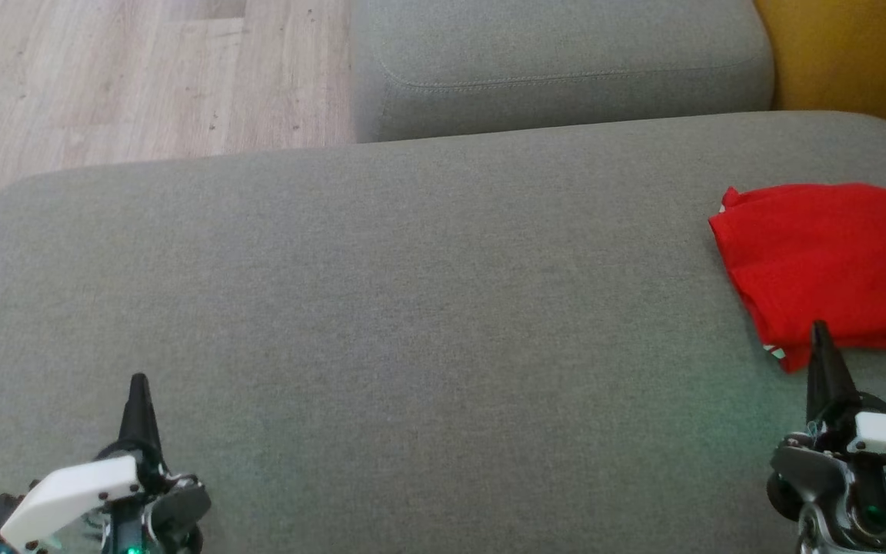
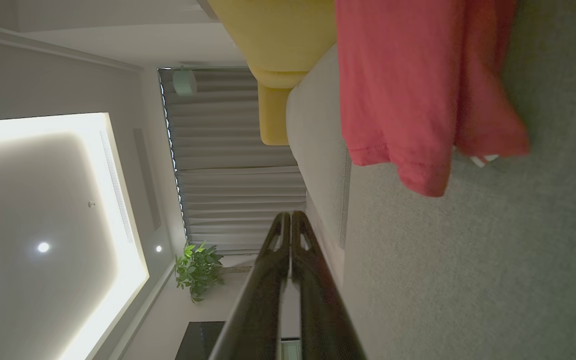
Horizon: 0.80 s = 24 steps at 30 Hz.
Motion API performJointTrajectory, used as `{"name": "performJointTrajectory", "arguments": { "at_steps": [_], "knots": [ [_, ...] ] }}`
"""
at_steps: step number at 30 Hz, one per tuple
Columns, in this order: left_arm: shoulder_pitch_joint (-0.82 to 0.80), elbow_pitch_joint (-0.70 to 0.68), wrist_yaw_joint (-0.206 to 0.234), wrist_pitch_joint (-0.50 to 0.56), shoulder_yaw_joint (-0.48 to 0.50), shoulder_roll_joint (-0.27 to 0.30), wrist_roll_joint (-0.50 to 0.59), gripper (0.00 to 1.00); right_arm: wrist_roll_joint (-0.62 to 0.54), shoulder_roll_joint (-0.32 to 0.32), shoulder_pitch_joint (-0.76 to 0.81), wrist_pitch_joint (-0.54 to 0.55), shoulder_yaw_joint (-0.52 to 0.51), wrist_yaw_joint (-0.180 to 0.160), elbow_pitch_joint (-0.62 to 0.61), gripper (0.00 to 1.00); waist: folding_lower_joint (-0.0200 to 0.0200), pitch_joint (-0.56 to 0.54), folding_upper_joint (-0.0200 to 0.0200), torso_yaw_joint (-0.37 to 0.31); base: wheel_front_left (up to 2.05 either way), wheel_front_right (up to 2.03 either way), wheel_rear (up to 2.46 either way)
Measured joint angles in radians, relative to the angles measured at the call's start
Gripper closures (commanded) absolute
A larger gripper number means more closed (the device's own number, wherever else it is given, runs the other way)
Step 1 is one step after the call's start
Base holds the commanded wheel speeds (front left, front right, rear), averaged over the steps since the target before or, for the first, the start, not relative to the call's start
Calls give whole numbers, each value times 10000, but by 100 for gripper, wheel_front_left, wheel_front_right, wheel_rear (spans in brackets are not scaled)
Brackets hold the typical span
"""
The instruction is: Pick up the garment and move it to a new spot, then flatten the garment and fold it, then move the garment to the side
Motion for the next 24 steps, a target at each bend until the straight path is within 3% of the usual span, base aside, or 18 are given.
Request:
{"name": "performJointTrajectory", "arguments": {
  "at_steps": [24],
  "knots": [
    [-22,4,0,44,111,-27,-21,100,23,29,1,15,-59,0,23,100,0,-2,0,1,0,0,0]
  ]
}}
